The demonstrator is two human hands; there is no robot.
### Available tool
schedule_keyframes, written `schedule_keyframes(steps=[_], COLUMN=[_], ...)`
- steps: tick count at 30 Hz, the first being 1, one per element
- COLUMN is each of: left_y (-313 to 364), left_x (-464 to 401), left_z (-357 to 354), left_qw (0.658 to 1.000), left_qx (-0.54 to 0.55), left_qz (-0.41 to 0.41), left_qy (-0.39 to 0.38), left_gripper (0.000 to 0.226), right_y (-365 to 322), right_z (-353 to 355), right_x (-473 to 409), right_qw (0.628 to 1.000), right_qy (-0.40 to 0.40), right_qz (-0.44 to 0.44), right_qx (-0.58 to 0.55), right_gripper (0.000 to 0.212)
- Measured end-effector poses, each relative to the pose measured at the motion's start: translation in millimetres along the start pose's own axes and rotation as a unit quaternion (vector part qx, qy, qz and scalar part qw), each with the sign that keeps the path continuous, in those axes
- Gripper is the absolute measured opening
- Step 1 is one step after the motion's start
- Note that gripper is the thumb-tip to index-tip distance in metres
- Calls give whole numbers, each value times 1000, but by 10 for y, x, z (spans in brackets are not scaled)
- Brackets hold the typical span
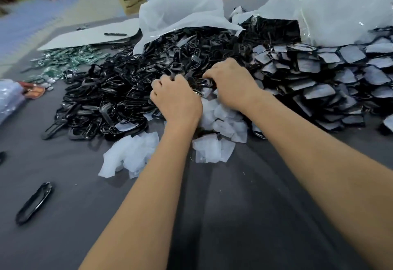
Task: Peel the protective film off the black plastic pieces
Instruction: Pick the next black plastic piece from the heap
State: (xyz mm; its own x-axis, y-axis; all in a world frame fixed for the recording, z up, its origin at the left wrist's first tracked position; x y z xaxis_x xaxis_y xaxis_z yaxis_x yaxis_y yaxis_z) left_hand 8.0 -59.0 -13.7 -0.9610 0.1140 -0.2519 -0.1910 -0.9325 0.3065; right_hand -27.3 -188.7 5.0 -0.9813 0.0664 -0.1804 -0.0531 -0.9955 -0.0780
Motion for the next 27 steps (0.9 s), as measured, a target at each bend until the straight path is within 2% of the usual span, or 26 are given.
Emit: schedule_keyframes(steps=[2, 5, 8, 14, 17, 19, 20, 22, 24, 25, 27], left_y=[-180, -358, -446, -548, -565, -572, -572, -580, -585, -598, -636], left_x=[-62, -145, -224, -322, -291, -238, -209, -120, -11, 30, 108], left_z=[7, 10, 52, 88, 110, 166, 211, 290, 348, 341, 291], left_qw=[1000, 999, 999, 990, 984, 980, 974, 954, 936, 922, 888], left_qx=[-22, -25, 0, 82, 142, 189, 222, 298, 349, 382, 456], left_qz=[12, 1, -2, 48, 49, 39, 33, 26, 23, 29, 53], left_qy=[-16, -29, -34, -106, -95, -50, -20, 27, 48, 47, 32], left_gripper=[32, 30, 27, 27, 16, 15, 11, 12, 18, 21, 29], right_y=[-38, -65, -49, -1, 1, -23, -39, -109, -189, -210, -237], right_z=[-102, -159, -144, -146, -95, -59, -70, -156, -256, -295, -353], right_x=[-50, -93, -125, -125, -44, 71, 125, 221, 314, 359, 432], right_qw=[999, 999, 998, 991, 975, 935, 900, 803, 720, 696, 671], right_qy=[-24, 6, 40, 69, 136, 198, 206, 173, 126, 108, 90], right_qz=[-10, -30, -48, -77, -82, -103, -117, -142, -151, -149, -132], right_qx=[31, 43, 0, -85, -156, -277, -365, -552, -666, -694, -724], right_gripper=[57, 51, 45, 25, 11, 8, 9, 9, 9, 11, 14])
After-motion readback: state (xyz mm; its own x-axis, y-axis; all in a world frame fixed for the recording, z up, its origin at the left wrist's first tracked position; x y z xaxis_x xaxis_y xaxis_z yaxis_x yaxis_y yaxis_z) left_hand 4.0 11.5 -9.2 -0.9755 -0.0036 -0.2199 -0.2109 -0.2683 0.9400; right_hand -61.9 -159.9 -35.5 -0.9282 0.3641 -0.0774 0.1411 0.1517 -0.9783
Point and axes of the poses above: each hand's wrist, its own x-axis away from the middle knuckle, its own z-axis out of the back of the hand, y = z × x, the point moved 4 cm from there along -x, towards the middle knuckle, and after that the axes turned 2 degrees about -y, right-handed, at the moved point
